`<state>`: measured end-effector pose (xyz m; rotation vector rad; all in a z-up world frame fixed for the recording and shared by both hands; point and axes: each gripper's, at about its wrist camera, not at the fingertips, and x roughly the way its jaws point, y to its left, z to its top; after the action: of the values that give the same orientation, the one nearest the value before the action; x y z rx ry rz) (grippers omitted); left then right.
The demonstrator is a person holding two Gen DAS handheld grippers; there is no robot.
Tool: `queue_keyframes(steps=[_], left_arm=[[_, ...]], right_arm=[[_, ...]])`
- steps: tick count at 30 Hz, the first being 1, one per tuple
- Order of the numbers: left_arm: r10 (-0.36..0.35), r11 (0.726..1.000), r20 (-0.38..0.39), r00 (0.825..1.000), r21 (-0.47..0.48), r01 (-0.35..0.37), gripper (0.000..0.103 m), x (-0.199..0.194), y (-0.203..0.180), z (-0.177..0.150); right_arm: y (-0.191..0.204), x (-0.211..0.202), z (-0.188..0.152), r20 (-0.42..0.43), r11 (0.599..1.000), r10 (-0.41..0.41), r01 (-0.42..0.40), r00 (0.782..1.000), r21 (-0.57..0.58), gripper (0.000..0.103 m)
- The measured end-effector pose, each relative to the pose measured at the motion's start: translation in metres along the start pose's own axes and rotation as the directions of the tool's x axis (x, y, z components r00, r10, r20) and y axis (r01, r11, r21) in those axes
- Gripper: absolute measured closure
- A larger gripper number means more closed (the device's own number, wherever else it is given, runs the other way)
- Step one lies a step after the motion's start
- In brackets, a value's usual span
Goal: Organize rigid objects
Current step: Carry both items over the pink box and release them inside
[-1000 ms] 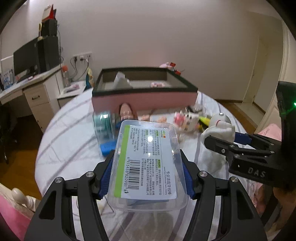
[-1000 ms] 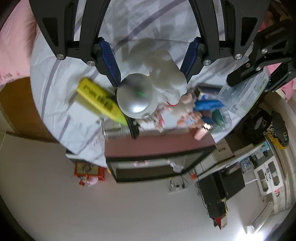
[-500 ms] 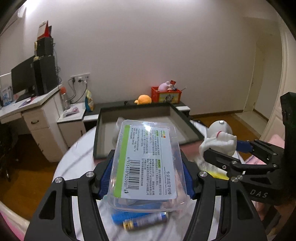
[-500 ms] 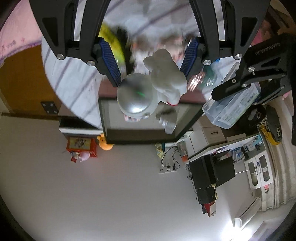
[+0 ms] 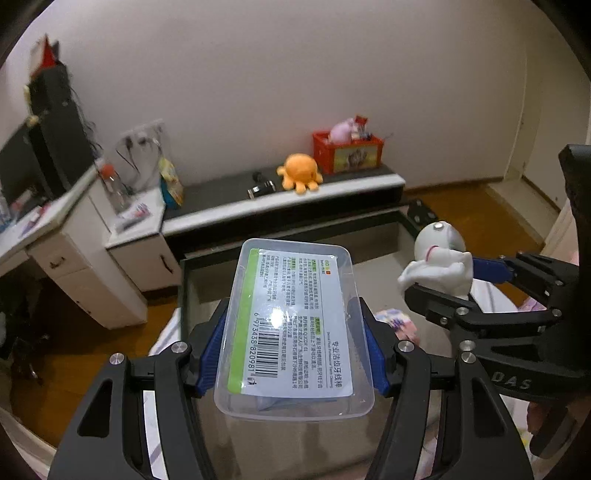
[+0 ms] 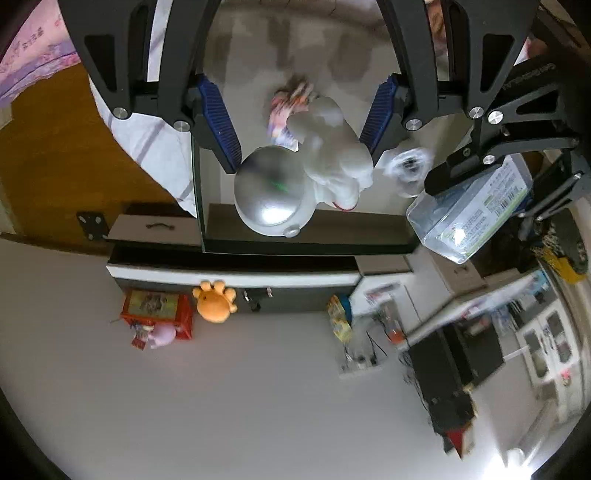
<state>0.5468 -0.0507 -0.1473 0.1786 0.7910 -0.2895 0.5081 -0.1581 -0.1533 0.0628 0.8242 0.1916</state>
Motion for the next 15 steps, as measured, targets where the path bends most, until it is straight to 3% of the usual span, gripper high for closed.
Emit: queue_keyframes(steps=[6,12,15], left_arm=[[0.035,0.999,-0.091,0.995,0.020,-0.033,0.039,0.050,0.004,0.014],[0.065,0.998,-0.139,0.988,0.025,-0.062,0.039,0.078,0.007,0.015],[0.081,0.997,-0.145,0.986,0.016,-0.080,0.031,0.084,0.008,0.014]], right_arm=[[-0.018,0.059,0.010,-0.144,0.999,0.010,-0.005,0.989,0.033,0.037],[-0.022,0.082,0.014,-0.216,1.000,-0.013,0.018,0.976,0.022,0.036],[-0.022,0.081,0.017,-0.221,1.000,-0.014,0.017,0.975,0.012,0.036]])
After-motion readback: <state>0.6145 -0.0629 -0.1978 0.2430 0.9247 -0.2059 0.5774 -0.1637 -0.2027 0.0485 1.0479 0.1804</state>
